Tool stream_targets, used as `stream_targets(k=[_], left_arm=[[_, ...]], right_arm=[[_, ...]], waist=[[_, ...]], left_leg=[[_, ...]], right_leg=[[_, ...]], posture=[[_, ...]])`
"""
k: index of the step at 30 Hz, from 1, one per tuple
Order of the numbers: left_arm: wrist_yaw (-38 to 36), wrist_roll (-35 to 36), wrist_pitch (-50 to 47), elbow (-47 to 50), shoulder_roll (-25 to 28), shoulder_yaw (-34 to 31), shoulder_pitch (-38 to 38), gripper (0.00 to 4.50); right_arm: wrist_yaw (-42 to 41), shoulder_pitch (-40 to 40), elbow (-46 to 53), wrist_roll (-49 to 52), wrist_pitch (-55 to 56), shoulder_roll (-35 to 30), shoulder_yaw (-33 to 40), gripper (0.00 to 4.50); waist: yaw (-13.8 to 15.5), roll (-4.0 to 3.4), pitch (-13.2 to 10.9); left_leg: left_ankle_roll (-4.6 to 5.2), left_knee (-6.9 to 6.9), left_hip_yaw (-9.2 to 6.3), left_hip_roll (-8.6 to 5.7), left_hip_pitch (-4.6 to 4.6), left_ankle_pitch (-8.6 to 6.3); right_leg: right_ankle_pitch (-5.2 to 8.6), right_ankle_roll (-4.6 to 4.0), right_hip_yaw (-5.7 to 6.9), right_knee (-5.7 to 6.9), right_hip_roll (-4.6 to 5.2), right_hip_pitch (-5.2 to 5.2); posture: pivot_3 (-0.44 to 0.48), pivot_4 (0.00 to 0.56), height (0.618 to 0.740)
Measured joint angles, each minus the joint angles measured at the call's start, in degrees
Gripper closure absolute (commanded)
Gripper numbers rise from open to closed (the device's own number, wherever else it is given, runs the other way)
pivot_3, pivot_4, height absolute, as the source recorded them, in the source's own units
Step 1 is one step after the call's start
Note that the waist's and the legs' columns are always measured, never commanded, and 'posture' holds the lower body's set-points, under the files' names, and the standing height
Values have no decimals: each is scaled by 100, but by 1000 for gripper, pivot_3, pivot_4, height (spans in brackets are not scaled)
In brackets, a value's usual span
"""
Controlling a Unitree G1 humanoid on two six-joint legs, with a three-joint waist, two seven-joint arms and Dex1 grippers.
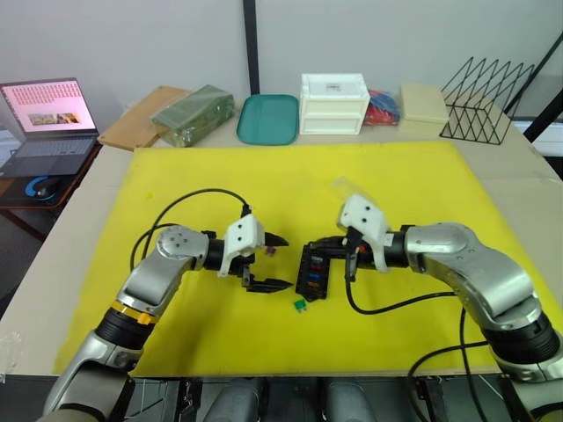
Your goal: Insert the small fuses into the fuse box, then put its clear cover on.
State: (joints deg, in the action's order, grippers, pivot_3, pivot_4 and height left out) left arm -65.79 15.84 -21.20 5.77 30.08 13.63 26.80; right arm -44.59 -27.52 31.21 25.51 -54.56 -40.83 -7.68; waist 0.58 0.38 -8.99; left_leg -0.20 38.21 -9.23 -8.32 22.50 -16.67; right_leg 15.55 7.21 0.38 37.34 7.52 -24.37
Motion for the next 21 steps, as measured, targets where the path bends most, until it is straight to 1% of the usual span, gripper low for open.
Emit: stream_targets(k=[3,4,5,6,7,8,10,13,15,16,18,21], left_arm=[[504,354,-739,555,105,-530,-221,0],[546,384,-805,611,111,-582,-241,0],[687,489,-1016,742,161,-760,-263,0],[868,565,-1228,934,149,-854,-346,0],[1172,682,-1488,1265,180,-1140,-713,0],[1403,721,-1584,1414,168,-1349,-966,0],[1842,729,-1621,1681,68,-1637,-1368,0],[2259,729,-1519,2175,-166,-1725,-1870,0],[2554,725,-1367,2492,-373,-1760,-2322,0],[2676,724,-1333,2599,-390,-1760,-2539,0],[2801,715,-1298,2681,-394,-1781,-2660,0],[3061,657,-1063,2972,-525,-1843,-3179,0]], right_arm=[[468,135,587,85,-135,134,603,4458],[506,166,631,85,-142,135,650,4458],[626,230,705,86,-198,136,751,4018],[700,394,852,114,-276,128,875,3930],[763,954,1227,196,-461,-8,1230,3646],[795,1348,1404,259,-583,-76,1506,3312],[923,1956,1651,337,-710,-26,1963,2629],[1266,2555,1856,274,-485,401,2267,1636],[1609,2986,1939,53,-108,730,2397,989],[1768,3184,1959,-51,47,831,2430,500],[1889,3307,2029,-114,202,881,2438,33],[2059,3876,2323,-277,629,1102,2410,33]], waist=[[7,0,0],[7,0,0],[25,0,0],[32,0,0],[21,0,0],[18,0,0],[15,0,0],[24,-1,1],[27,-3,2],[27,-2,2],[29,-3,2],[30,-5,3]], left_leg=[[0,-1,0,0,0,0],[0,-1,0,0,0,0],[0,3,0,-2,-1,0],[0,2,-1,-2,0,0],[5,-10,-2,-2,0,-3],[5,-13,-2,-2,1,-3],[5,-10,3,-2,0,-3],[1,-5,4,0,-12,0],[0,-6,5,0,-14,0],[0,-6,6,0,-14,0],[-1,-5,6,0,-14,1],[1,-12,6,0,-14,-1]], right_leg=[[0,0,0,-1,0,0],[0,0,0,-1,0,1],[0,0,0,-1,0,6],[0,0,1,-3,1,7],[0,0,0,-11,1,4],[0,0,0,-15,1,2],[0,0,-2,-13,2,3],[0,0,-2,-7,1,17],[0,1,-4,-6,1,18],[0,1,-5,-5,0,16],[0,0,-5,-4,-1,16],[0,1,-6,-11,-1,16]], posture=[[0,150,740],[0,150,740],[0,150,740],[0,150,740],[0,150,740],[0,150,740],[0,150,740],[0,150,740],[0,150,740],[0,150,740],[0,150,740],[0,150,740]])
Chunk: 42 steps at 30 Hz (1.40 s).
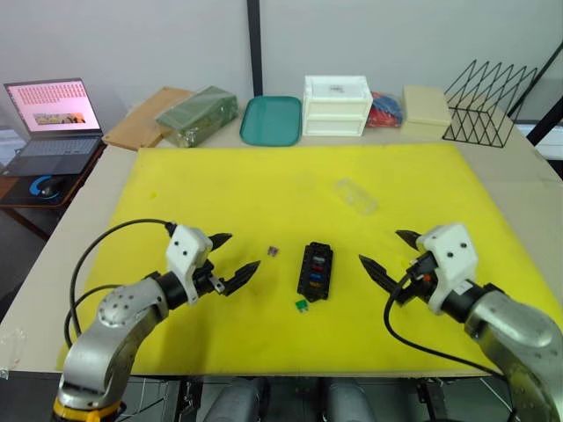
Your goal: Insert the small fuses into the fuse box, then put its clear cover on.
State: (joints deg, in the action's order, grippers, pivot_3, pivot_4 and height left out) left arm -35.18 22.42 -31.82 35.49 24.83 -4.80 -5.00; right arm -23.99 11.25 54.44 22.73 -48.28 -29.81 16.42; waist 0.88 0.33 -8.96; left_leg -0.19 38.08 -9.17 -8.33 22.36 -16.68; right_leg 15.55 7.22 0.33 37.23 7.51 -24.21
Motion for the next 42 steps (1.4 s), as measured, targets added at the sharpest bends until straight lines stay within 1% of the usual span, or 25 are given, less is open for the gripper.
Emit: stream_targets(k=[3,7,13,15,18,21,23,25,27,30,32,35,38,42], left_arm=[[215,-62,156,146,-51,-61,-406,0],[367,-128,343,143,-13,-141,-495,0],[427,-137,366,109,-3,-77,-448,0],[252,-51,324,-4,165,8,-288,0],[-260,210,156,-297,605,69,64,0],[-867,569,-161,-796,1032,105,593,0],[-1229,1095,-704,-1333,1146,66,1151,0],[-1500,1451,-1124,-1716,1255,60,1526,0],[-1765,1690,-1533,-2155,1368,79,1930,0],[-2218,1944,-2167,-2835,1502,309,2619,0],[-2482,2024,-2585,-3208,1533,556,3056,0],[-2712,2073,-3054,-3678,1507,865,3505,0],[-2810,2067,-3522,-4291,1292,1124,4020,0],[-2836,1992,-3852,-4858,1073,1335,4440,0]], right_arm=[[107,515,170,-125,296,153,-21,33],[174,817,218,-199,521,186,-40,33],[193,912,199,-282,743,176,-70,33],[46,904,151,-203,735,61,-75,33],[-256,774,93,41,660,-254,0,33],[-619,437,-72,430,437,-683,168,33],[-879,110,-145,687,303,-1044,202,33],[-1075,-157,-193,902,233,-1267,202,33],[-1253,-493,-262,1140,127,-1510,196,33],[-1547,-1245,-513,1544,-89,-1977,150,33],[-1758,-1710,-681,1707,-160,-2297,32,33],[-2022,-1984,-860,1718,-129,-2598,-275,33],[-2151,-2248,-1076,1602,-23,-2650,-692,33],[-2168,-2543,-1192,1540,41,-2649,-936,33]], waist=[[4,0,0],[7,0,0],[8,-1,0],[18,0,0],[0,-1,0],[-3,-2,0],[0,-3,-2],[-9,-1,-3],[-14,-1,-3],[-16,0,-4],[-8,1,-4],[-11,5,-6],[-16,7,-7],[-24,7,-8]], left_leg=[[-2,2,0,0,-1,1],[0,2,-1,1,-8,0],[0,2,-1,2,-8,-1],[0,2,-1,2,-8,-1],[0,2,-1,3,-8,-1],[1,2,-3,4,-9,-1],[2,2,-3,3,-8,-1],[4,3,-3,4,-8,-2],[4,2,-3,4,-8,-3],[4,4,-2,4,-7,-2],[4,4,-5,4,-6,-2],[5,5,-6,3,1,-3],[4,12,-5,3,3,-2],[4,11,-5,3,6,-2]], right_leg=[[0,0,0,2,-1,2],[0,0,0,2,-5,11],[0,1,0,0,-14,11],[0,0,0,0,-16,11],[0,0,1,0,-19,12],[1,0,1,-1,-21,11],[0,0,1,-1,-21,13],[1,0,2,-2,-21,13],[1,1,2,-3,-20,12],[0,1,2,-2,-20,12],[0,1,2,-3,-17,13],[0,1,3,-6,-16,8],[0,1,3,-1,-12,6],[0,1,2,0,-11,-2]], posture=[[0,150,740],[0,150,740],[0,150,740],[0,150,740],[0,150,740],[0,150,740],[0,150,740],[0,150,740],[0,150,740],[0,150,740],[0,150,740],[0,150,740],[0,150,740],[0,150,740]])
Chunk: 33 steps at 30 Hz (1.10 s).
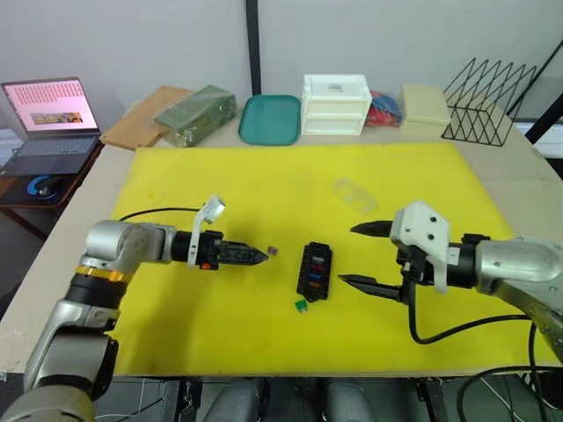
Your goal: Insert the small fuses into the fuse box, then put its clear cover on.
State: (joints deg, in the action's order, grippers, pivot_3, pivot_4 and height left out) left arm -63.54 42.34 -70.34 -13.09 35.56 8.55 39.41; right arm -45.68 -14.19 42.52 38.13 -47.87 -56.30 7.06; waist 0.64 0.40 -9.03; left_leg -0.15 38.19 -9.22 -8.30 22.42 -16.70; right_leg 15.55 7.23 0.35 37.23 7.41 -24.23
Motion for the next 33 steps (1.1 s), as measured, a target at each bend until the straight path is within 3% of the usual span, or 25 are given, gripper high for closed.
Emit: stream_targets(k=[24,27,33], left_arm=[[-510,-868,343,-1347,-803,387,784,0],[-530,-960,431,-1371,-856,409,790,647],[-533,-1187,511,-1500,-881,434,787,2854]], right_arm=[[146,-260,27,-98,-91,-2,-233,33],[161,-246,74,-100,-125,-4,-233,0],[200,-235,107,-142,-150,-7,-233,0]], waist=[[124,-1,1],[161,0,1],[141,0,1]], left_leg=[[-1,10,1,-7,2,1],[-1,12,1,-8,2,1],[-1,10,2,-8,3,1]], right_leg=[[-2,4,0,2,8,4],[-3,5,0,2,9,4],[-3,6,0,2,10,1]], posture=[[0,150,740],[0,150,740],[0,150,740]])
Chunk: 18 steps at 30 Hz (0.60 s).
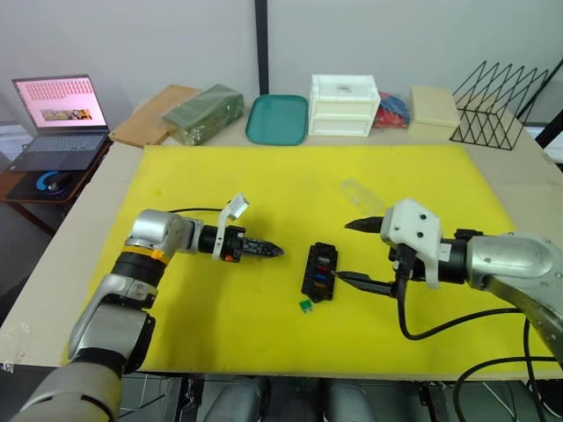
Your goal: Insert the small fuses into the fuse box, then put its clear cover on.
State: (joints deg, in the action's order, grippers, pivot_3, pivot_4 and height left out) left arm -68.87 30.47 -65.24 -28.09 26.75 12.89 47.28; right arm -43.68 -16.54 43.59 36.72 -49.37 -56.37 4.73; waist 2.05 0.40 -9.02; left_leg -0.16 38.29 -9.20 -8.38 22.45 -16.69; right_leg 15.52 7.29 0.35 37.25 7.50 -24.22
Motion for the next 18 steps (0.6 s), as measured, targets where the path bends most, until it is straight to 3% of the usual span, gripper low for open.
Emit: stream_targets(k=[4,5,18], left_arm=[[-45,-119,131,2,-1,104,-88,4332],[-79,-135,183,4,-1,115,-113,4469],[-250,-283,907,385,40,35,-414,4469]], right_arm=[[5,-2,0,-59,0,0,-12,0],[5,-6,-1,-73,2,0,-22,0],[-56,-201,-67,-121,4,27,-151,0]], waist=[[-4,0,0],[-6,0,0],[-15,0,0]], left_leg=[[0,0,0,0,0,0],[0,0,0,1,0,0],[0,-1,0,2,1,0]], right_leg=[[0,0,0,0,0,-1],[0,0,0,0,0,0],[0,0,-1,1,1,-2]], posture=[[0,150,740],[0,150,740],[0,150,740]])
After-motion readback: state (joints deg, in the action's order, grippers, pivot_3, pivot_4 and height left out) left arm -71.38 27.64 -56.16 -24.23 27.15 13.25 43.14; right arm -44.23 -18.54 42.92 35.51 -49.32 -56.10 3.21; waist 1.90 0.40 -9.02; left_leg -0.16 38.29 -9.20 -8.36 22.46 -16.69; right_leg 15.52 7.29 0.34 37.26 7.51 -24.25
